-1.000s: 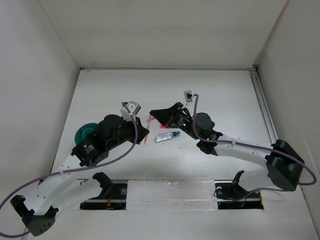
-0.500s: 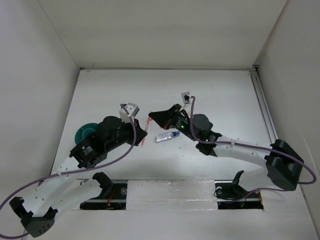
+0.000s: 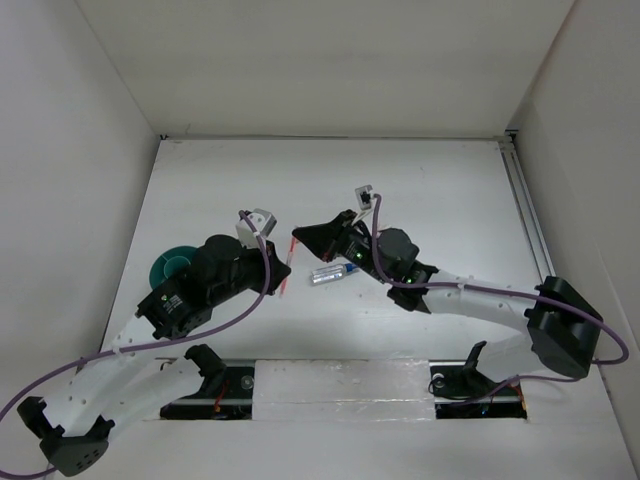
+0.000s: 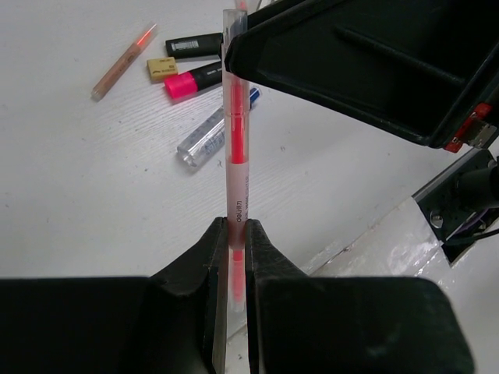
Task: Sort the stationery into containers
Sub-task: Close the pen cap on the pen.
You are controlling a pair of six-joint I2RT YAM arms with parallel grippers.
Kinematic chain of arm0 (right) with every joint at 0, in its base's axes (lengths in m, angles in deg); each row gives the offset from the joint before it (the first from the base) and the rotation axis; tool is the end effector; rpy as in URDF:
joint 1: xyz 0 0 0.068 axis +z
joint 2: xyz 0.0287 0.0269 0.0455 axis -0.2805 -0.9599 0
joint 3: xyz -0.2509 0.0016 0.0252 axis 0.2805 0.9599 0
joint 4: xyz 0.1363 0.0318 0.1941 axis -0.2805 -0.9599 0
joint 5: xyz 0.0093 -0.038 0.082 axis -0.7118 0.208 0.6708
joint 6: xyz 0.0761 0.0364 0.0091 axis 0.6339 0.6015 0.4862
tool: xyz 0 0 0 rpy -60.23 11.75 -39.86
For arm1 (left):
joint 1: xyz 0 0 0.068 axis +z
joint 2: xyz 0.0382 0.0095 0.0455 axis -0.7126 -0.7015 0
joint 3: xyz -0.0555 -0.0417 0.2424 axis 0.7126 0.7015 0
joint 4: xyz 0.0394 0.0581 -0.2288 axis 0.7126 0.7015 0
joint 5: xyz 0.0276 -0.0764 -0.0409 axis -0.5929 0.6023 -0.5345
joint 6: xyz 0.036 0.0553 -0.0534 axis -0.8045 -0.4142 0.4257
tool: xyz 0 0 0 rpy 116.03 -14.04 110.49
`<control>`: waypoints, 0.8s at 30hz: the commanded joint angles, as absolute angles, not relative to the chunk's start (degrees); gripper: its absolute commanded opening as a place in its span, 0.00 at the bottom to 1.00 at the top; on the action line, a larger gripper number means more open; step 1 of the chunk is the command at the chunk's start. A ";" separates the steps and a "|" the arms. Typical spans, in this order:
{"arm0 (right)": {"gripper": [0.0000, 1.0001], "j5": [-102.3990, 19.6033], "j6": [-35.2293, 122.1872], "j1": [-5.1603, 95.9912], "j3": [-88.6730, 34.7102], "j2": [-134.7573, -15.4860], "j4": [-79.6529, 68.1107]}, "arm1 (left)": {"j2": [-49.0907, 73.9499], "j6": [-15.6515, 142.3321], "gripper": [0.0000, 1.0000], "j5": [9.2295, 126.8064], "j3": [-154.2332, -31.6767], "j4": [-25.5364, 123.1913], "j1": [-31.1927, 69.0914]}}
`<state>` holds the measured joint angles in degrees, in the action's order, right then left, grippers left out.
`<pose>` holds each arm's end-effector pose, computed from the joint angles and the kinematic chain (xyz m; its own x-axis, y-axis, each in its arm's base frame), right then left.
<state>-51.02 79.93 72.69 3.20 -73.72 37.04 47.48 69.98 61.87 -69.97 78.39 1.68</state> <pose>0.1905 0.2819 0.2980 -0.5015 0.4829 -0.7179 -0.6452 0.3441 0.6822 0.1319 -0.1302 0.3163 -0.4432 -0.0082 -0.8964 0.6085 0.7315 -0.3075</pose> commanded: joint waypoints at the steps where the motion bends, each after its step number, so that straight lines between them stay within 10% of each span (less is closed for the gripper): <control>1: 0.00 -43.59 78.15 76.23 2.95 -75.52 27.08 | 48.90 70.48 0.00 56.77 -71.59 64.64 2.38; 13: 0.00 -40.60 77.01 76.23 2.95 -74.12 27.17 | 48.90 70.48 0.00 54.92 -71.59 64.64 2.38; 24: 0.20 -39.55 77.01 76.23 2.95 -69.37 27.17 | 47.76 70.48 0.00 57.29 -71.59 64.64 2.38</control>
